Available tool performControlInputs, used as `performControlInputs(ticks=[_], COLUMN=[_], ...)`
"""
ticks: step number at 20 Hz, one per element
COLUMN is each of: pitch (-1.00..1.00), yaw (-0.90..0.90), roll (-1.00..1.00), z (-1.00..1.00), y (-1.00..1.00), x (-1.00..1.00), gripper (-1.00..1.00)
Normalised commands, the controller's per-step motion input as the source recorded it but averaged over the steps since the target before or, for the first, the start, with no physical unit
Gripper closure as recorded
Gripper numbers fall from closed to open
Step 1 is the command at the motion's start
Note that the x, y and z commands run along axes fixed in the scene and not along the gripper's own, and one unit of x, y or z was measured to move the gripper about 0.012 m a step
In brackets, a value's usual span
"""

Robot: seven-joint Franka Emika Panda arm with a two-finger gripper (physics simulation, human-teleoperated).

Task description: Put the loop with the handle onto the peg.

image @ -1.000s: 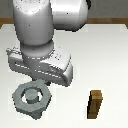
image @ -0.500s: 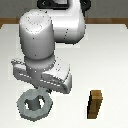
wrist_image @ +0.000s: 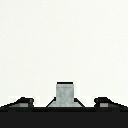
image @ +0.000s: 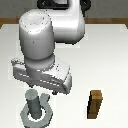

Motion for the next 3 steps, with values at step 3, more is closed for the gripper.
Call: performControlInputs(ticks=[3], pitch=[0.00], yaw=[0.00], roll=[0.00], z=[0.00], y=[0.00], x=[0.00], gripper=[-1.00])
